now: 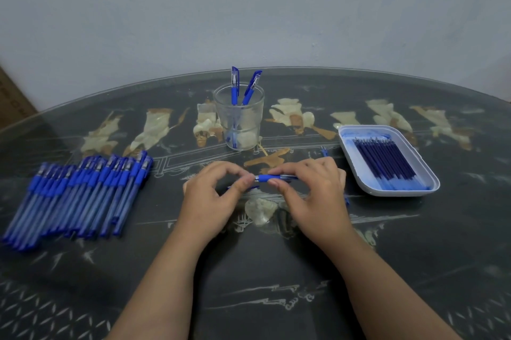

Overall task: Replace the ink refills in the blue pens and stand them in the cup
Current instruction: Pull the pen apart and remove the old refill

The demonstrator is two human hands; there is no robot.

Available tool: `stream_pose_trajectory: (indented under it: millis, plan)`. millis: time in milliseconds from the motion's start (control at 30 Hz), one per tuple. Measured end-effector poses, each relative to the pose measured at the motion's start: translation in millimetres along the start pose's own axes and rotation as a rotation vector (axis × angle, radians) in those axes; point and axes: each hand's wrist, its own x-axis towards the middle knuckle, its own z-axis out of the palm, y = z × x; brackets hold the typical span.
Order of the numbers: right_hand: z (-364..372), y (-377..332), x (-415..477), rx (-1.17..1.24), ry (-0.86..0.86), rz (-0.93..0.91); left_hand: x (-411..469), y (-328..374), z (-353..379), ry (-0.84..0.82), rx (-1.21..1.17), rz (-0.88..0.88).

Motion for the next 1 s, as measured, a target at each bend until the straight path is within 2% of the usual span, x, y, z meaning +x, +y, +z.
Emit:
stream_pose_trajectory:
  millis: [200, 400, 700, 800, 867, 1000]
  plan:
    - [0, 1, 0, -0.005, 0.001, 0.009, -1, 3, -4, -0.070, -0.012, -0.079]
    - [0, 2, 0, -0.008, -0.001, 0.013, 0, 5, -2, -0.007, -0.023, -0.163]
    - [0, 2, 0, -0.008, 0.043, 0.028, 0, 4, -15, 0.118, -0.190, -0.228]
    - [0, 2, 0, -0.010, 0.046, 0.032, -2, 2, -22, 0.176, 0.031, -0.163]
    - [0, 2, 0, -0.015, 0.046, 0.035, -1, -1, -24, 0.156, 0.229, -0.133]
    - [0, 2, 0, -0.021, 0.037, 0.042, -1, 1, -23, 0.073, 0.456, -0.237]
